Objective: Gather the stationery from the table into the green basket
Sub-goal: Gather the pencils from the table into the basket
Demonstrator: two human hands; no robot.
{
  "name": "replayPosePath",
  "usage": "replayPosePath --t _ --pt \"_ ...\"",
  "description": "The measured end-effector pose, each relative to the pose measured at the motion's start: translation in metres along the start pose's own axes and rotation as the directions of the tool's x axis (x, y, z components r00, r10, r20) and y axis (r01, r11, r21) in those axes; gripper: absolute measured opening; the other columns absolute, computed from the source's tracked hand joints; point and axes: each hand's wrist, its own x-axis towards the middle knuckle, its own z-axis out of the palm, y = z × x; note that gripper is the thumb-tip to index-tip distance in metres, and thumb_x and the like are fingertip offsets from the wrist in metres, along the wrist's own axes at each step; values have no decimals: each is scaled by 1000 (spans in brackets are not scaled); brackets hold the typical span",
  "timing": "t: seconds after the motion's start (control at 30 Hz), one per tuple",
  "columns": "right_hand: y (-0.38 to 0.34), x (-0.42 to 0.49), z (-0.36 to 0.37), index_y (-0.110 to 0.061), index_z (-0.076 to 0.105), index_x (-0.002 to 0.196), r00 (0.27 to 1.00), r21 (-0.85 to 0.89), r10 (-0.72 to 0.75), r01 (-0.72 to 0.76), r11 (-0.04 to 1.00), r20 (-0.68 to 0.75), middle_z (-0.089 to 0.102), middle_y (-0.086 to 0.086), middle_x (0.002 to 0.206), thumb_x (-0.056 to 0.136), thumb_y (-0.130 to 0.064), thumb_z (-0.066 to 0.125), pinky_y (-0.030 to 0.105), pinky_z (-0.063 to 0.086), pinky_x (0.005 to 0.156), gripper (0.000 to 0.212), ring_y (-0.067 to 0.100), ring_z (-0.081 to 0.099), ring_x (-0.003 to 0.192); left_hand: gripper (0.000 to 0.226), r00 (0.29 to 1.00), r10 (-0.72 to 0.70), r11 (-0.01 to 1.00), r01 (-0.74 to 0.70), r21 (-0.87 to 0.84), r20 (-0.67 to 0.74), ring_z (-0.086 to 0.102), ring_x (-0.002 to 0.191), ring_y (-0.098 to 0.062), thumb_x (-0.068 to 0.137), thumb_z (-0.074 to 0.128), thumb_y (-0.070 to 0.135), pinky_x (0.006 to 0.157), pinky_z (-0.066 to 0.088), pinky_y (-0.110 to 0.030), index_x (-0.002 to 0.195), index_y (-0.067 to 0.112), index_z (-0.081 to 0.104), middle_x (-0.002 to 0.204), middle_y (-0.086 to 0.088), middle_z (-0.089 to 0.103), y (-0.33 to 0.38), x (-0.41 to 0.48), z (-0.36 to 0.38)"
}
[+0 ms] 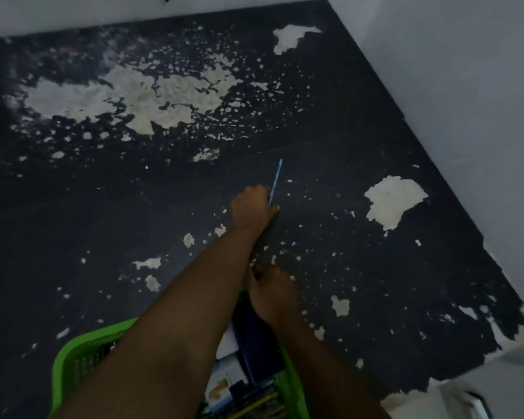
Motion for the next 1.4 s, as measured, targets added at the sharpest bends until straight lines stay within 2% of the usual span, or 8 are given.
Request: replayPosePath --t 0.13,0.3,0.43,0.6,0.73,0.9,1.13,1.4 --pt "5 -1 5 -27 33 51 984 128 76 -97 987 158 37 -15 51 98 -29 54 27 44 65 52 3 39 46 34 999 -48 999 48 -21 -6 68 100 -32 87 74 38 85 57 -42 110 14 71 108 -11 70 -4 20 14" --pt "3 0 7 -30 36 46 996 154 69 -76 985 49 40 -18 44 93 -32 59 15 38 63 52 -1 50 49 21 1000 -22 991 21 -135 -12 69 91 -28 80 77 33 77 57 -38 96 19 75 95 -7 74 -12 10 2" --pt "-2 0 0 -19 47 48 980 127 139 -158 979 145 58 -6 54 94 -41 56 27 46 67 52 9 57 56 11 992 93 925 -119 -360 -90 67 77 -15 80 76 24 73 57 -33 90 24 74 79 6 70 -29 -34 -38" --pt "-2 1 4 -4 67 68 979 155 158 -178 972 130 71 16 74 93 -44 55 34 50 70 49 27 69 74 17 958 228 807 -286 -517 -175 62 66 0 81 78 20 65 47 -13 98 20 77 80 8 71 -75 -149 -77" --pt "0 1 3 -8 60 67 973 198 139 -176 964 186 63 14 66 95 -39 55 30 43 62 42 16 56 62 20 948 233 835 -309 -456 -215 65 77 0 84 75 31 67 45 -11 104 29 76 90 15 71 -113 -263 -73" --pt "-7 -1 -3 -17 41 49 968 151 154 -185 971 197 45 -4 51 96 -38 52 25 35 54 52 11 45 52 23 947 318 892 -316 -324 -50 65 78 1 80 74 36 63 47 -16 102 34 77 94 18 72 -129 -366 -30" --pt "-10 -1 -3 -13 46 51 965 122 170 -197 973 197 46 1 54 96 -40 50 25 35 55 52 13 43 52 21 949 315 949 -315 9 -6 69 61 -9 73 71 44 47 46 -22 93 38 76 80 14 72 -136 -386 22" --pt "-5 2 -1 4 59 68 963 61 167 -183 981 209 51 8 63 97 -44 46 20 33 51 57 12 43 52 7 913 403 883 -405 236 59 62 50 -13 84 73 33 45 44 -23 89 30 69 68 8 66 -138 -376 46"
